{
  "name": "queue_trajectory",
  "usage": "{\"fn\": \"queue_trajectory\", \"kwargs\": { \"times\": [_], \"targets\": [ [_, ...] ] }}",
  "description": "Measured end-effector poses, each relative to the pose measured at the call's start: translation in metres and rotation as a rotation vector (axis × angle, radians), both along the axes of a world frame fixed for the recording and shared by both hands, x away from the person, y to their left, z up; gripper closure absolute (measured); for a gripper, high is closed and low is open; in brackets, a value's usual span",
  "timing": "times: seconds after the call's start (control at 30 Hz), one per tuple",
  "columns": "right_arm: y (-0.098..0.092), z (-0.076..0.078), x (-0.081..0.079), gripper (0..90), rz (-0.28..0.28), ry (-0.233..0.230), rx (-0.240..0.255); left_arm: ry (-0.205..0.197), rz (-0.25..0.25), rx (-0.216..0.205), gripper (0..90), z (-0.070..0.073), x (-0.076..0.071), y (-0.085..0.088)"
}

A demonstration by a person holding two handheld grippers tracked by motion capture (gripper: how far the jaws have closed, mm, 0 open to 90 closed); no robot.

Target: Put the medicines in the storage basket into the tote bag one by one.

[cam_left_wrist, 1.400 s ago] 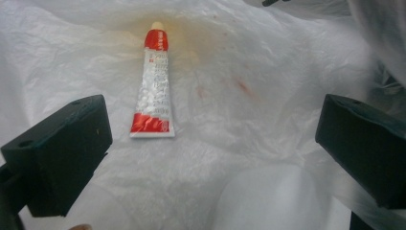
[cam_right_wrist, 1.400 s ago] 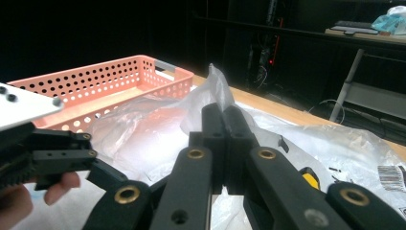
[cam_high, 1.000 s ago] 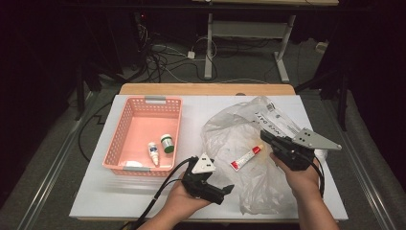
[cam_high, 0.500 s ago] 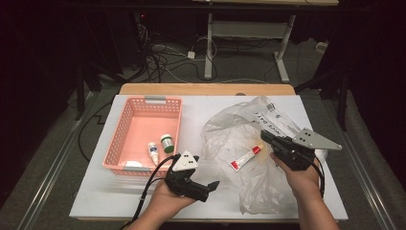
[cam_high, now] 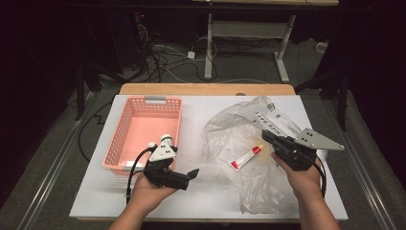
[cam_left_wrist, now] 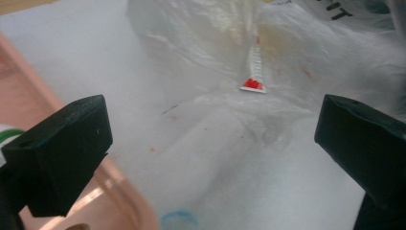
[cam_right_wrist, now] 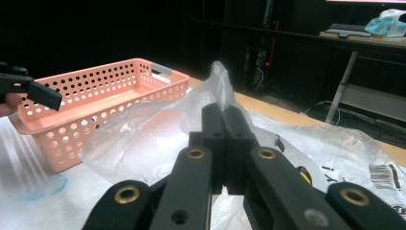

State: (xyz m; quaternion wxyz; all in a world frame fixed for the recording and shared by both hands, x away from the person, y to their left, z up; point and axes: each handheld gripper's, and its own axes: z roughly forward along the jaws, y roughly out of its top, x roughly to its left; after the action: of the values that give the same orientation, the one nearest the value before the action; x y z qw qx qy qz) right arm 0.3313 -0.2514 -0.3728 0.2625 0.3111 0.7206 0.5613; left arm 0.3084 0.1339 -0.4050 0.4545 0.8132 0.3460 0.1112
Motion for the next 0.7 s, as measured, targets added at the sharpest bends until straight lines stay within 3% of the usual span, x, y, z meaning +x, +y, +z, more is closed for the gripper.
{"fn": "queue_trajectory", "kwargs": {
  "times": [0.7],
  "targets": [
    [0.0, -0.001, 0.001, 90.0, 0.005, -0.002, -0.003, 0.019, 0.197, 0.038, 0.0, -0.002, 0.021, 0.06]
  ]
}}
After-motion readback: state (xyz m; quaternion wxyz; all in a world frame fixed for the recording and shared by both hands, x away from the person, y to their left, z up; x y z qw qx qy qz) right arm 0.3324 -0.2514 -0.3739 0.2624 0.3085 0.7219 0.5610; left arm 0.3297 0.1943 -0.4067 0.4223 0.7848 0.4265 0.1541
